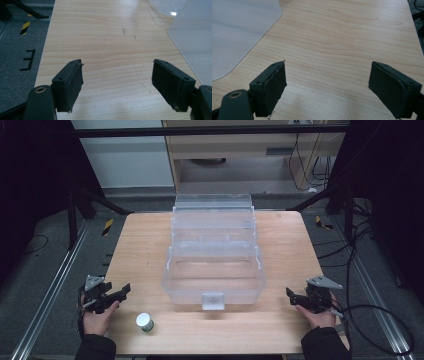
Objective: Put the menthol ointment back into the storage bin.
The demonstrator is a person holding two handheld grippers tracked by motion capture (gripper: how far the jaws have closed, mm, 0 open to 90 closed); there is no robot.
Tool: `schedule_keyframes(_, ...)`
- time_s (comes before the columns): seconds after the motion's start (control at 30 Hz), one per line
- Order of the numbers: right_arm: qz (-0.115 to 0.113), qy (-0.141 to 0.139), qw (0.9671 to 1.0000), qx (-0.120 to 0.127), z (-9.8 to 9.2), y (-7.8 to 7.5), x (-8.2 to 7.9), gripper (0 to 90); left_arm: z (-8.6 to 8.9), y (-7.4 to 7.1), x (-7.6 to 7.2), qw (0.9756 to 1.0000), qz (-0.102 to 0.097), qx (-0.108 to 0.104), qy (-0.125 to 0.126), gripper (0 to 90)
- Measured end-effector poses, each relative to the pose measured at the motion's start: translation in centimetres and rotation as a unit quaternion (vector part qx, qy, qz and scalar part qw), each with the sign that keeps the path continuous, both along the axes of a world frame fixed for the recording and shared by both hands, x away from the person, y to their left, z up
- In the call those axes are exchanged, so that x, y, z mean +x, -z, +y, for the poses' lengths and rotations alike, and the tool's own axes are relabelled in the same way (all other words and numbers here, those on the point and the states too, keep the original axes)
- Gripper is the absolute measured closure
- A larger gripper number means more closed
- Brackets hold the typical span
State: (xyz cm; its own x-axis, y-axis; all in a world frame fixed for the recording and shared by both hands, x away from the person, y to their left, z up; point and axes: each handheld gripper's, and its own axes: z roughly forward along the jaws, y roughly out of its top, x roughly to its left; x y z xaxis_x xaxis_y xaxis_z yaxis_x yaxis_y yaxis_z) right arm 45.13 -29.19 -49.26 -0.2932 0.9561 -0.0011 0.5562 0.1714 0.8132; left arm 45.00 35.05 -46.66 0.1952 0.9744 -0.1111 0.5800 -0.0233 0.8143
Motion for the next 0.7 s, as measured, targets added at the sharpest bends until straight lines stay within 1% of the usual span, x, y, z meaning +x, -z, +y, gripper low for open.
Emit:
schedule_keyframes(0.07,0.001,-0.007,1.0000,-0.004,0.2,0.0,-0.2,14.6,0.2,-0.4,-0.2,1.0000,-0.007,-0.004,0.005,26.0)
schedule_keyframes(0.1,-0.003,-0.010,0.9999,-0.010,0.3,0.1,-0.3,14.8,0.3,-0.7,-0.3,0.9999,-0.010,-0.007,0.011,26.8)
schedule_keyframes(0.13,-0.001,-0.014,0.9998,-0.011,0.4,0.1,-0.3,15.0,0.4,-0.9,-0.3,0.9997,-0.013,-0.008,0.016,27.2)
schedule_keyframes(0.17,0.000,-0.015,0.9998,-0.012,0.5,0.1,-0.3,15.3,0.5,-1.2,-0.5,0.9995,-0.022,-0.011,0.022,28.4)
schedule_keyframes(0.23,-0.005,-0.017,0.9998,-0.011,0.6,0.2,-0.2,15.7,0.6,-1.7,-0.6,0.9989,-0.023,-0.017,0.037,30.1)
schedule_keyframes(0.27,-0.005,-0.016,0.9998,-0.006,0.6,0.1,-0.2,15.7,0.7,-2.0,-0.7,0.9986,-0.025,-0.016,0.044,30.3)
schedule_keyframes(0.3,-0.008,-0.014,0.9999,-0.006,0.6,0.1,-0.1,15.9,0.8,-2.2,-0.8,0.9984,-0.024,-0.015,0.049,31.2)
schedule_keyframes(0.4,-0.011,-0.010,0.9998,-0.014,0.5,-0.1,-0.1,15.9,1.0,-3.0,-0.9,0.9972,-0.028,-0.008,0.068,33.1)
schedule_keyframes(0.47,-0.019,-0.008,0.9997,-0.014,0.5,-0.3,-0.1,15.9,1.2,-3.7,-0.9,0.9962,-0.031,-0.007,0.081,34.5)
schedule_keyframes(0.5,-0.019,-0.008,0.9997,-0.014,0.5,-0.3,-0.1,15.9,1.2,-3.7,-0.9,0.9962,-0.031,-0.007,0.081,34.6)
schedule_keyframes(0.53,-0.019,-0.004,0.9997,-0.016,0.4,-0.3,-0.1,15.9,1.6,-4.3,-1.0,0.9960,-0.036,-0.005,0.081,34.6)
schedule_keyframes(0.6,-0.019,-0.003,0.9996,-0.021,0.3,-0.3,-0.1,15.9,1.9,-4.9,-1.1,0.9953,-0.042,-0.009,0.087,35.1)
schedule_keyframes(0.7,-0.018,-0.002,0.9996,-0.021,0.3,-0.3,-0.1,15.9,2.1,-5.4,-1.3,0.9946,-0.043,-0.002,0.094,35.0)
